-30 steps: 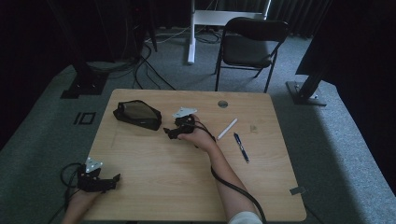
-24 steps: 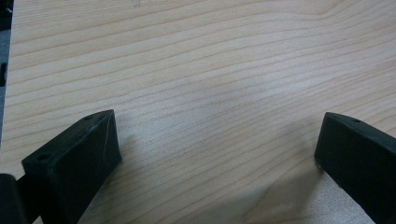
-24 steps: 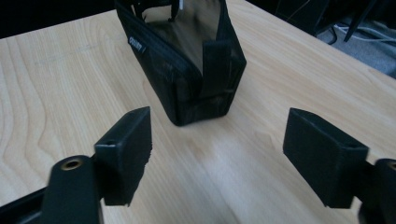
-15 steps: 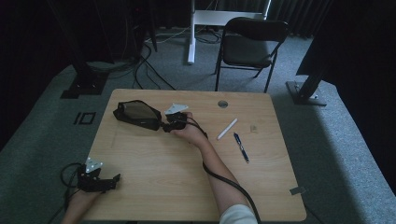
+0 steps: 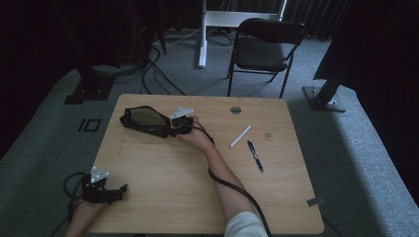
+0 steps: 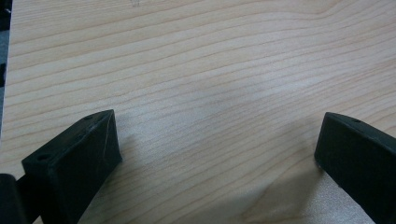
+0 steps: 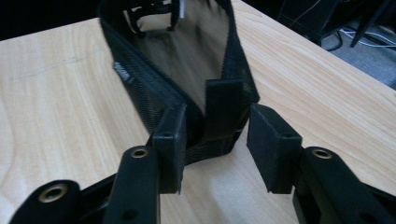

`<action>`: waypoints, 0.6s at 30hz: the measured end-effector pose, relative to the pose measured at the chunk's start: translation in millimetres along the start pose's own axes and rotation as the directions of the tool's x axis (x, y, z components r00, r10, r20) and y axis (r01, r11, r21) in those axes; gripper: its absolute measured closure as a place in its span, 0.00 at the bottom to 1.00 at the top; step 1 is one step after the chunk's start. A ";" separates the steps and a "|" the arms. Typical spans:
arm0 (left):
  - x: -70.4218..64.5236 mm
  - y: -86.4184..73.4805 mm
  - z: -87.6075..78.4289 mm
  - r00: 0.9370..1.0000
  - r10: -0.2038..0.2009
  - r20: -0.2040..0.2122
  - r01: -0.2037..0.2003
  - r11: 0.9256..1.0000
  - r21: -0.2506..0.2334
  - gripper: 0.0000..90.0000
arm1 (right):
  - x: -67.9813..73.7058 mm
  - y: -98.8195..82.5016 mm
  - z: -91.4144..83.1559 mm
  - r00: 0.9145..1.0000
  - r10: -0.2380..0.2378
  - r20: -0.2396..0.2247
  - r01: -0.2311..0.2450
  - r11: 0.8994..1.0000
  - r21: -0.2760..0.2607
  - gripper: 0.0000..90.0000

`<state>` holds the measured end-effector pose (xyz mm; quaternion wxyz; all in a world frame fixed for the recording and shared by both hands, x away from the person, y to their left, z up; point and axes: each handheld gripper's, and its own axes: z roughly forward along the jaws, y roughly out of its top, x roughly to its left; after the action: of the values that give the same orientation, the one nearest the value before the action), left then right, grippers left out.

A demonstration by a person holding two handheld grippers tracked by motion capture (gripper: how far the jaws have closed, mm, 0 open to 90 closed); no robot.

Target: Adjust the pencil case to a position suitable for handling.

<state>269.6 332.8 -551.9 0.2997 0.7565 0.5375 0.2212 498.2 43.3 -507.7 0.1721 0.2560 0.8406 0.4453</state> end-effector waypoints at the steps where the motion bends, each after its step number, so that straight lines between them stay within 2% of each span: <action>1: 0.0 0.0 0.0 1.000 0.000 0.000 0.000 1.000 0.000 0.00 | -1.0 -0.4 1.0 1.000 -0.002 -0.001 0.002 1.000 0.003 0.65; 8: -0.2 -0.2 -0.2 1.000 0.001 0.002 -0.001 1.000 0.000 0.00 | -2.9 -2.1 8.2 1.000 0.004 -0.011 -0.003 1.000 0.017 0.71; 12: -0.2 -0.2 -0.2 1.000 0.002 0.002 -0.002 1.000 0.000 0.00 | -3.7 -3.3 10.0 1.000 0.017 -0.011 -0.017 1.000 0.020 0.80; 18: -0.2 -0.2 -0.2 1.000 0.001 0.002 -0.001 1.000 0.000 0.00 | -4.1 -4.4 6.0 1.000 0.030 -0.001 -0.030 0.999 0.020 0.82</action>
<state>269.2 332.7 -551.9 0.3002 0.7570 0.5367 0.2208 503.4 42.8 -514.4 0.1623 0.2701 0.8412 0.4394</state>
